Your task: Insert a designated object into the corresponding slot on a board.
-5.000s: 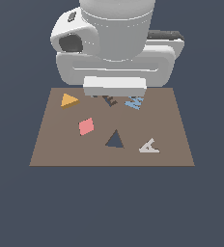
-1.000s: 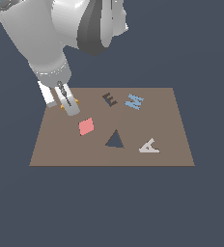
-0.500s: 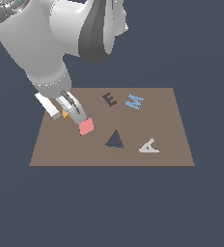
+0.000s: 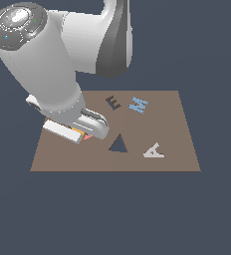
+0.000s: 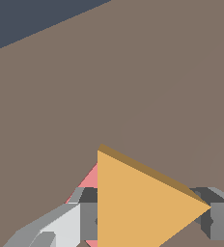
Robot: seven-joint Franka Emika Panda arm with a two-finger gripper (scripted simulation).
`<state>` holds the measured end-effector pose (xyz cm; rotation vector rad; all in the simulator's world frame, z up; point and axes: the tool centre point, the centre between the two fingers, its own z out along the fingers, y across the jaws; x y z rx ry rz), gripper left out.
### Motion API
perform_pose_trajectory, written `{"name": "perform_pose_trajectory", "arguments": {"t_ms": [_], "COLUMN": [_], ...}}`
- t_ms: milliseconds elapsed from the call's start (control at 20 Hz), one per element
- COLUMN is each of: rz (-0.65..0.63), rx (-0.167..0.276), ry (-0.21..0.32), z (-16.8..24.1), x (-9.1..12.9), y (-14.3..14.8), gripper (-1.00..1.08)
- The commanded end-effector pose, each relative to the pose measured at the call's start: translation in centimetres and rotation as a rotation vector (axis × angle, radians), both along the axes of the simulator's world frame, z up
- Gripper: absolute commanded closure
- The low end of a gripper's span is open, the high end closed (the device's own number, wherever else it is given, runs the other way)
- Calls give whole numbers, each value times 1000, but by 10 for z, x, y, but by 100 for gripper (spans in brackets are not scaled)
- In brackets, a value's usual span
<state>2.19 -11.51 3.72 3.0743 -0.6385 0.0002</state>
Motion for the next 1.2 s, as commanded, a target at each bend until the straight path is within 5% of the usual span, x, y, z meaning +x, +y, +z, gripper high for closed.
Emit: {"name": "perform_pose_trajectory", "arguments": {"t_ms": [0, 600, 1150], "rz": [120, 570, 745], "rx": [0, 0, 0], "ry": [0, 0, 1], "z": [1, 3, 4], "x": [15, 48, 51], "y": [15, 85, 116], "gripper": [108, 108, 108]}}
